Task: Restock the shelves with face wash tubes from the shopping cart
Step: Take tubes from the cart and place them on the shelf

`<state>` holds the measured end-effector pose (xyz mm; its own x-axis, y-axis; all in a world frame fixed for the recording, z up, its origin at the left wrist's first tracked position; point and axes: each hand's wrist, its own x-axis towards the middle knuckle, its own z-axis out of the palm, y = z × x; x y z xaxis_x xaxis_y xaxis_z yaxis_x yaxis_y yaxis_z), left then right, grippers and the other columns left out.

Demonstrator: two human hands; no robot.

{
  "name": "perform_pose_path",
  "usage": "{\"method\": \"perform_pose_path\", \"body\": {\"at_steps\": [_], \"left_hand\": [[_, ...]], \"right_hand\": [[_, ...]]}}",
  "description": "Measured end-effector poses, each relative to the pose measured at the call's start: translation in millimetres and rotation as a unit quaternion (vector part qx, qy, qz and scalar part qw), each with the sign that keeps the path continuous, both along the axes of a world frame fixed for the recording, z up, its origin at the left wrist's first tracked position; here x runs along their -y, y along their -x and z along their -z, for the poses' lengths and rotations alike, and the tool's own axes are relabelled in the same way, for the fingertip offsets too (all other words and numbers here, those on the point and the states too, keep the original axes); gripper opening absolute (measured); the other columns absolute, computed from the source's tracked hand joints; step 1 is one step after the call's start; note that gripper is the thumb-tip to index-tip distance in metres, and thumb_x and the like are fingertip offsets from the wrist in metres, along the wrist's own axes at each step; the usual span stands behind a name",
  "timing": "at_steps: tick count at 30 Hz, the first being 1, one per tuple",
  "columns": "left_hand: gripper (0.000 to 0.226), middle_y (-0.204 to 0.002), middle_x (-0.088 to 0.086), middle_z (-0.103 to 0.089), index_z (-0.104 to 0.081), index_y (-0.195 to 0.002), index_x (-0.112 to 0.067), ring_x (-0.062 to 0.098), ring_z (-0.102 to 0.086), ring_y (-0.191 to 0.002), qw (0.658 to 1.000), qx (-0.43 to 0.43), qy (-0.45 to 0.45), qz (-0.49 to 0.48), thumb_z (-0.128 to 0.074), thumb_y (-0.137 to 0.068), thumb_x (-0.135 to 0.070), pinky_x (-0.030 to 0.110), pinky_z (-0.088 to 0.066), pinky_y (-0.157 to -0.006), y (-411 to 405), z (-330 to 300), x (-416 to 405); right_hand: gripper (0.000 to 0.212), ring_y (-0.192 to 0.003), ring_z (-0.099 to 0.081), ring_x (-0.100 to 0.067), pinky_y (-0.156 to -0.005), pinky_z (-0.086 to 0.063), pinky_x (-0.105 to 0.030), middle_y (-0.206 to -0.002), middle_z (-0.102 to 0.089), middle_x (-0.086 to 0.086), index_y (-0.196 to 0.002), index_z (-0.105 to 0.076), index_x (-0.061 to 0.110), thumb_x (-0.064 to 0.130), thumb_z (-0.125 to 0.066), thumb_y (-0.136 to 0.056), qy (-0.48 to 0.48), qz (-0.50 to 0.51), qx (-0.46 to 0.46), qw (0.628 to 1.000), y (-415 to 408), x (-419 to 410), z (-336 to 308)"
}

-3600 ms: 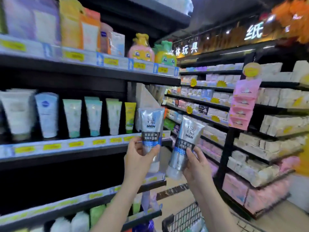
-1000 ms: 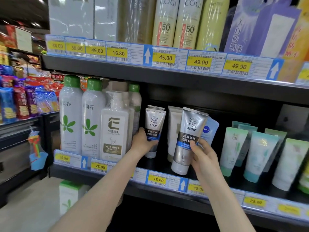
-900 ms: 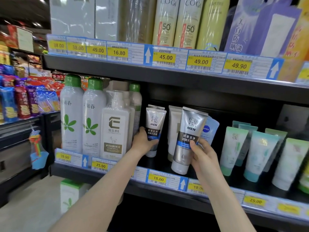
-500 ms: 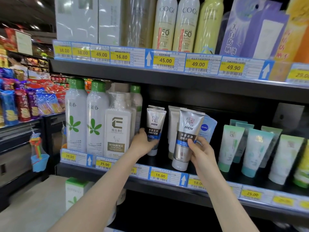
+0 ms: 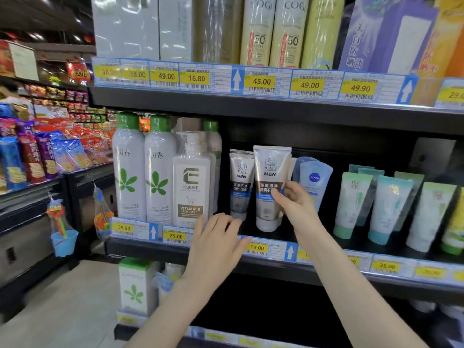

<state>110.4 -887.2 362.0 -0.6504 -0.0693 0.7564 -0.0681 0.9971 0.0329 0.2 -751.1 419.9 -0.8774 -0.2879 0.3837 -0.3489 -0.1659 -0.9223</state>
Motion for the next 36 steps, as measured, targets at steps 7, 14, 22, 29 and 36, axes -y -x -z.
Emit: {"method": "perform_pose_path", "body": {"at_steps": [7,14,22,29,36], "left_hand": [[0.047,-0.113,0.002,-0.066,-0.066,-0.11,-0.02,0.019,-0.05,-0.114,0.998,0.021,0.016,-0.051,-0.038,-0.083,-0.047,0.058,-0.034,-0.099,-13.4,33.3,12.2],[0.047,-0.118,0.002,-0.064,-0.045,-0.121,-0.023,0.019,-0.041,-0.119,0.999,0.005,0.001,-0.045,-0.036,-0.083,-0.048,0.06,-0.04,-0.095,-12.7,43.2,18.4],[0.046,-0.119,0.003,-0.062,-0.046,-0.12,-0.024,0.02,-0.04,-0.121,0.999,-0.011,-0.019,-0.029,-0.036,-0.083,-0.048,0.056,-0.044,-0.091,-9.4,48.2,17.9],[0.046,-0.12,0.004,-0.061,-0.046,-0.121,-0.024,0.021,-0.038,-0.123,0.999,-0.032,-0.024,-0.021,-0.037,-0.082,-0.047,0.056,-0.038,-0.096,-4.4,51.2,17.1],[0.047,-0.123,0.004,-0.059,-0.045,-0.123,-0.024,0.021,-0.038,-0.125,0.999,-0.026,-0.035,-0.015,-0.037,-0.082,-0.047,0.051,-0.033,-0.104,-4.4,54.6,17.5]], "right_hand": [[0.025,-0.104,-0.06,-0.017,-0.093,-0.049,-0.032,-0.111,-0.064,-0.006,-0.113,-0.057,0.013,0.012,-0.062,-0.089,-0.046,-0.022,-0.002,0.999,-7.7,29.1,3.4],[0.021,-0.103,-0.058,-0.017,-0.088,-0.047,-0.03,-0.111,-0.063,-0.004,-0.108,-0.055,0.017,0.014,-0.062,-0.089,-0.11,-0.025,-0.01,0.994,-7.7,48.9,11.0],[0.021,-0.11,-0.057,-0.021,-0.099,-0.047,-0.041,-0.113,-0.061,-0.004,-0.106,-0.053,0.019,0.013,-0.062,-0.088,-0.128,-0.011,0.008,0.992,-4.4,49.4,17.2],[0.022,-0.108,-0.057,-0.02,-0.096,-0.048,-0.038,-0.114,-0.06,-0.003,-0.108,-0.05,0.021,0.015,-0.061,-0.089,-0.15,-0.005,-0.005,0.989,-7.4,50.6,15.7],[0.026,-0.112,-0.056,-0.021,-0.099,-0.046,-0.039,-0.118,-0.06,-0.007,-0.111,-0.05,0.02,0.012,-0.061,-0.088,-0.135,-0.018,0.021,0.991,-10.9,47.2,14.2]]}}
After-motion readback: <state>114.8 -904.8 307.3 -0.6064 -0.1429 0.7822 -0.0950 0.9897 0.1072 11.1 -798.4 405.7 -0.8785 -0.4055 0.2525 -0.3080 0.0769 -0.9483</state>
